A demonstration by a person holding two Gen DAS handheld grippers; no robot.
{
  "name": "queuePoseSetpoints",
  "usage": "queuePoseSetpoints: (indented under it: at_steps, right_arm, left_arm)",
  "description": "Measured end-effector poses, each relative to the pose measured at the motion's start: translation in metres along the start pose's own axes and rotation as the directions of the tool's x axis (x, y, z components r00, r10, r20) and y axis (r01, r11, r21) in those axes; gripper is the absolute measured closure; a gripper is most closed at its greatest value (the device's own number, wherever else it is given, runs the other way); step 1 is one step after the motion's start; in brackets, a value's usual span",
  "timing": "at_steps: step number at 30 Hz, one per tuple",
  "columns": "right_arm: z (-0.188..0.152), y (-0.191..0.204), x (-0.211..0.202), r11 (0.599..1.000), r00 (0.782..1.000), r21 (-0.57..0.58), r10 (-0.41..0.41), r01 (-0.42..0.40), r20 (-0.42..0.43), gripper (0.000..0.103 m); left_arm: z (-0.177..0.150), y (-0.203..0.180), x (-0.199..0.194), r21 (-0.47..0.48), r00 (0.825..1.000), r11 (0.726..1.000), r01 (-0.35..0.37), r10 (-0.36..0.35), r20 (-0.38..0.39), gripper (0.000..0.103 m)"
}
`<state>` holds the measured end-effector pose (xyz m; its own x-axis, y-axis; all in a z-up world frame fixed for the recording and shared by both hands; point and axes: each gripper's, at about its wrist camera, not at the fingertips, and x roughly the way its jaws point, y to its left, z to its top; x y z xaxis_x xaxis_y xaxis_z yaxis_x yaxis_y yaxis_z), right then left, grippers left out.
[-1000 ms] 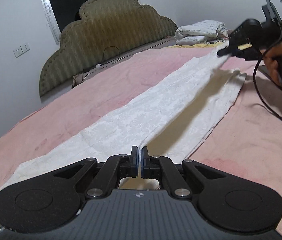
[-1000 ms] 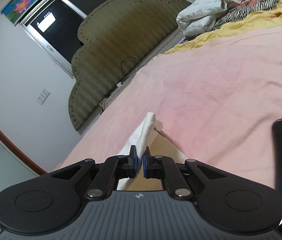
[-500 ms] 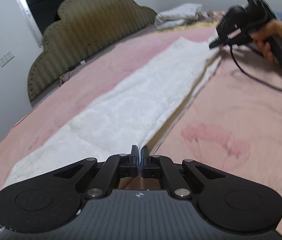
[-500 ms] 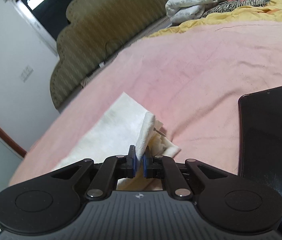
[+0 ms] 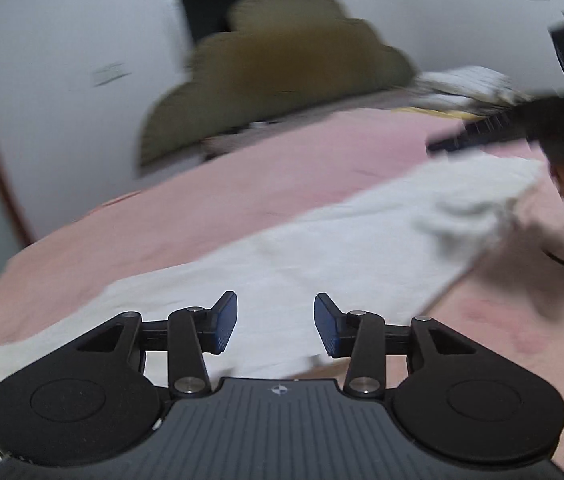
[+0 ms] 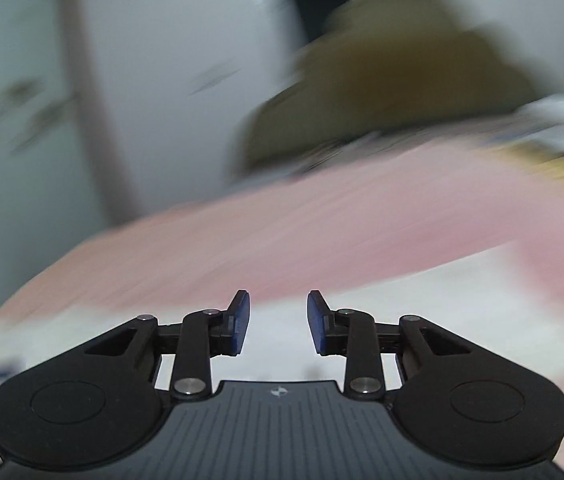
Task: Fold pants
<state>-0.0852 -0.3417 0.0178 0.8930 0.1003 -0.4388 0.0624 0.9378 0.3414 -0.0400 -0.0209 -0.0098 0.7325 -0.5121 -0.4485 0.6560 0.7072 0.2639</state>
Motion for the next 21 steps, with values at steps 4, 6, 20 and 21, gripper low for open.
queuePoseSetpoints:
  at_steps: [4,6,20,21]
  right_arm:
    - [-0.028,0.064,0.060,0.970,0.957,-0.132,0.169,-0.203,-0.235,0.072]
    - [-0.037,0.090,0.071,0.944,0.936,-0.180,0.221,-0.276,-0.276,0.072]
    - [-0.041,0.124,0.081,0.923,0.918,-0.211,0.252,-0.323,-0.306,0.070]
    - [-0.041,0.125,0.081,0.922,0.919,-0.214,0.249,-0.321,-0.306,0.070]
  left_arm:
    - [-0.020,0.067,-0.018,-0.172,0.965,0.951,-0.259,0.246,-0.092,0.053]
    - [-0.035,0.104,-0.030,-0.252,0.908,0.874,-0.415,0.383,-0.167,0.053]
    - [-0.109,0.242,-0.092,-0.757,0.849,0.398,-0.517,0.353,-0.394,0.057]
    - [-0.111,0.244,-0.092,-0.778,0.860,0.382,-0.499,0.332,-0.388,0.064]
